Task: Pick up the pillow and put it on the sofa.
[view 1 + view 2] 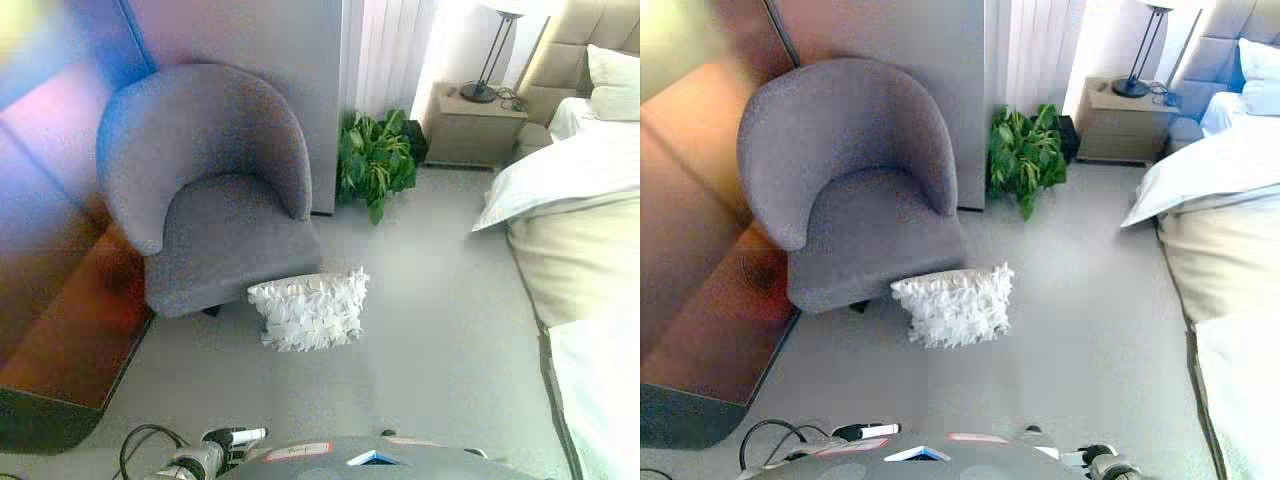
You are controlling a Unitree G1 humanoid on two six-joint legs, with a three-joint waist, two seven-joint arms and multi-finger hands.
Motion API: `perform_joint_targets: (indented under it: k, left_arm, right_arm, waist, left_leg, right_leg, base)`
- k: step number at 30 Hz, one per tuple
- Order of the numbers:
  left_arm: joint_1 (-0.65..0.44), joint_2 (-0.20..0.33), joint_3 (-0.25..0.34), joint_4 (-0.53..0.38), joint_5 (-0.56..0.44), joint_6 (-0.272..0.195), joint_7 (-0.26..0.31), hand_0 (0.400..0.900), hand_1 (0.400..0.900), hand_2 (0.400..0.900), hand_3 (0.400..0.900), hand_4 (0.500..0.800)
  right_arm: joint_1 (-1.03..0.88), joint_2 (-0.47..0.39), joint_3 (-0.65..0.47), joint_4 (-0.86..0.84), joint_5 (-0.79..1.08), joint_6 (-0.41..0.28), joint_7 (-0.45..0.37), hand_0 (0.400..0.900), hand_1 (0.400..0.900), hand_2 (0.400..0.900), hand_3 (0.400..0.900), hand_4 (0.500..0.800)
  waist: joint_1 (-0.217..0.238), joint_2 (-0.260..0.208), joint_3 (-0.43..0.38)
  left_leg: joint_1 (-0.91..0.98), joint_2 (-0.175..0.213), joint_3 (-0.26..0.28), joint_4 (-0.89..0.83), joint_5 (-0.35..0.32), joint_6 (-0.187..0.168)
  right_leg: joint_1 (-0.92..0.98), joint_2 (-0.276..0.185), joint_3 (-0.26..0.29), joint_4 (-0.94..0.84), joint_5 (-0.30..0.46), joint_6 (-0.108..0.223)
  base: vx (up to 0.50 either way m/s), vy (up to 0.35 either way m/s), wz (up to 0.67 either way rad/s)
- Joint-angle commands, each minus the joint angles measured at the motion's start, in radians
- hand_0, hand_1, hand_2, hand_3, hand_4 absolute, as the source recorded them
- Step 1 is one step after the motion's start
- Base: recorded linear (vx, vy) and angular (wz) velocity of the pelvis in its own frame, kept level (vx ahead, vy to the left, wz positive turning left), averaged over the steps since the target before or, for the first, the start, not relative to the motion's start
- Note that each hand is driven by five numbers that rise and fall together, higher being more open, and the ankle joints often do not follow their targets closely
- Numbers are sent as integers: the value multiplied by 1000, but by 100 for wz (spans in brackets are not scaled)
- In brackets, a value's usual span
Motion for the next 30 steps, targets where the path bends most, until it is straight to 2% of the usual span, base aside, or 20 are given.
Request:
perform_joint_targets:
  k: [1, 5, 30]
  left_arm:
    - [-38, -17, -41, 54, -13, -12, -3, 900, 900, 900, 900, 800]
    - [-41, -19, -42, 51, -13, -10, -22, 900, 900, 900, 900, 800]
    - [-31, -22, -43, 56, 10, -21, -17, 900, 900, 900, 900, 800]
  right_arm:
    - [-86, 43, 41, 45, -21, -6, 8, 900, 900, 900, 900, 800]
    - [-89, 42, 45, 43, -24, 3, 6, 900, 900, 900, 900, 800]
    - [-84, 49, 49, 50, -22, 7, 14, 900, 900, 900, 900, 800]
  waist:
    - [-11, -37, 21]
    - [-7, -35, 23]
    - [3, -32, 27]
  left_leg:
    - [4, -20, 72, 3, -67, 14]
    - [0, -18, 70, 3, -64, 12]
    - [-6, -16, 58, 3, -61, 8]
  right_leg:
    - [8, -29, 35, -1, -29, 46]
    - [7, -31, 28, -1, -29, 45]
    - [8, -32, 13, -1, -30, 44]
  base:
    - [-5, -3, 6]
    - [-11, -8, 6]
    - [5, -10, 2]
